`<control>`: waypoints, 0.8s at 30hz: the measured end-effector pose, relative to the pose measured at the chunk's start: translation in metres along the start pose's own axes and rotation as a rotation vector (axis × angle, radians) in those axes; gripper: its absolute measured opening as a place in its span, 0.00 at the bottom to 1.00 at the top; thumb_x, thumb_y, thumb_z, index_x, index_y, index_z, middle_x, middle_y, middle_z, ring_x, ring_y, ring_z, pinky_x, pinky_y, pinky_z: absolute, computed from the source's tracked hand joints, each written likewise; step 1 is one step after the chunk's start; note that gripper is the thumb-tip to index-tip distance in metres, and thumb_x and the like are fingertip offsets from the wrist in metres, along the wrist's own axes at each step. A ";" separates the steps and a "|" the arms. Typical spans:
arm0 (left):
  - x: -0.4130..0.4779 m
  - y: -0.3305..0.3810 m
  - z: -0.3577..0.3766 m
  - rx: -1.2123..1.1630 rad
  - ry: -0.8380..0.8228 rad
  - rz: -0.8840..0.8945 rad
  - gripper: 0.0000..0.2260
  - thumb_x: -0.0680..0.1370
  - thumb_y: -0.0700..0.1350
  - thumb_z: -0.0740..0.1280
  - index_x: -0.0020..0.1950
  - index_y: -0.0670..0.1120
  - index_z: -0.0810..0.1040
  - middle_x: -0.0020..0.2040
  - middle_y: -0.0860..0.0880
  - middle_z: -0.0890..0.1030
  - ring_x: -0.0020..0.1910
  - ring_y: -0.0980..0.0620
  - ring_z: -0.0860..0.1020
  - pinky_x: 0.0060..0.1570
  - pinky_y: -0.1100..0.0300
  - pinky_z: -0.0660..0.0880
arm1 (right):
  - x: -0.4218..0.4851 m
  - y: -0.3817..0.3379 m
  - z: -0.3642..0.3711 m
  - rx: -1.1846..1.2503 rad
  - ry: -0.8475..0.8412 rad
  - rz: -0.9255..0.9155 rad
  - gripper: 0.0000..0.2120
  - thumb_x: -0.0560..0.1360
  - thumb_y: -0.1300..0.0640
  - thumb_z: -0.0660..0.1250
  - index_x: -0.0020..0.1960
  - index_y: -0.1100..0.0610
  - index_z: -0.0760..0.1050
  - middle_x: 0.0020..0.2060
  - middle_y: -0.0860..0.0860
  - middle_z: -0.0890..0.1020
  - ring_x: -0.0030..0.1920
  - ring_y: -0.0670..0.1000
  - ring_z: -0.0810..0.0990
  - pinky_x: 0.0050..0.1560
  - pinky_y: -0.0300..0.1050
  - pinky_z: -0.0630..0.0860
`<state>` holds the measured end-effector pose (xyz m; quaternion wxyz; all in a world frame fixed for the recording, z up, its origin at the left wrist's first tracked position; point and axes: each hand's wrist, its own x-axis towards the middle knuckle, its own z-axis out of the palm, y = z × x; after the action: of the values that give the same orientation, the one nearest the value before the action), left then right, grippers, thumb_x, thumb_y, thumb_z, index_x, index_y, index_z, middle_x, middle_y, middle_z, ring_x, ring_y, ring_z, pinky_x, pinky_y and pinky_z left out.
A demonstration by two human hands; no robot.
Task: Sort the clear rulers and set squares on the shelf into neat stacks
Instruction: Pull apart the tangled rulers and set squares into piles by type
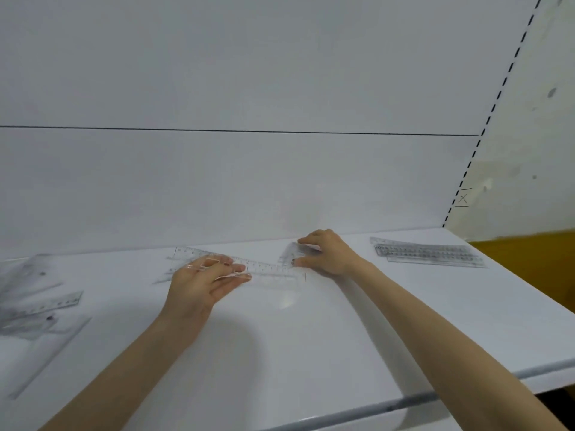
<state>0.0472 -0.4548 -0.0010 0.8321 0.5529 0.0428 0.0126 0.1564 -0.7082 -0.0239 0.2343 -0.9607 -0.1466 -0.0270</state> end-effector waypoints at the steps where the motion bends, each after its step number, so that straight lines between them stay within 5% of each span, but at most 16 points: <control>1: 0.000 0.000 0.003 -0.003 -0.002 -0.009 0.05 0.76 0.28 0.62 0.44 0.36 0.75 0.42 0.37 0.82 0.44 0.38 0.83 0.41 0.60 0.81 | -0.003 -0.001 -0.001 0.020 0.030 -0.018 0.28 0.74 0.44 0.70 0.63 0.64 0.76 0.60 0.60 0.78 0.62 0.60 0.73 0.62 0.48 0.69; 5: 0.000 -0.007 0.018 -0.021 -0.023 -0.031 0.05 0.76 0.29 0.62 0.44 0.35 0.76 0.40 0.38 0.82 0.43 0.38 0.83 0.46 0.57 0.82 | -0.028 -0.018 -0.019 0.234 0.163 -0.075 0.20 0.80 0.46 0.61 0.68 0.53 0.74 0.66 0.47 0.75 0.68 0.46 0.69 0.63 0.36 0.62; 8: -0.004 -0.014 0.036 -0.036 -0.063 -0.028 0.05 0.75 0.28 0.62 0.45 0.35 0.75 0.41 0.37 0.82 0.43 0.39 0.83 0.47 0.57 0.81 | -0.055 -0.036 -0.033 0.290 0.027 -0.133 0.26 0.72 0.40 0.70 0.67 0.48 0.73 0.64 0.40 0.76 0.64 0.37 0.72 0.63 0.34 0.66; 11: -0.011 -0.023 0.059 -0.045 -0.119 -0.044 0.04 0.75 0.29 0.63 0.46 0.35 0.75 0.41 0.37 0.82 0.43 0.40 0.83 0.44 0.59 0.81 | -0.073 -0.042 -0.036 0.119 -0.035 -0.204 0.33 0.66 0.44 0.77 0.67 0.51 0.74 0.58 0.43 0.80 0.56 0.39 0.77 0.59 0.36 0.71; 15: -0.020 -0.035 0.091 -0.080 -0.148 -0.061 0.03 0.75 0.29 0.64 0.47 0.35 0.75 0.42 0.37 0.83 0.44 0.41 0.84 0.44 0.60 0.81 | -0.089 -0.020 -0.048 0.123 0.007 -0.254 0.20 0.69 0.54 0.77 0.59 0.57 0.80 0.43 0.46 0.83 0.40 0.41 0.79 0.45 0.32 0.74; 24: -0.043 -0.084 0.173 0.164 -0.087 -0.019 0.04 0.77 0.33 0.64 0.47 0.37 0.78 0.43 0.40 0.84 0.40 0.44 0.82 0.44 0.54 0.79 | -0.141 0.123 -0.122 0.159 0.102 -0.043 0.16 0.68 0.54 0.77 0.53 0.53 0.78 0.44 0.45 0.82 0.41 0.41 0.78 0.44 0.31 0.71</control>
<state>0.0171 -0.6490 -0.0093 0.7851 0.6189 0.0127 -0.0228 0.0601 -0.9064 0.0135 0.3162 -0.9331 -0.1569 -0.0691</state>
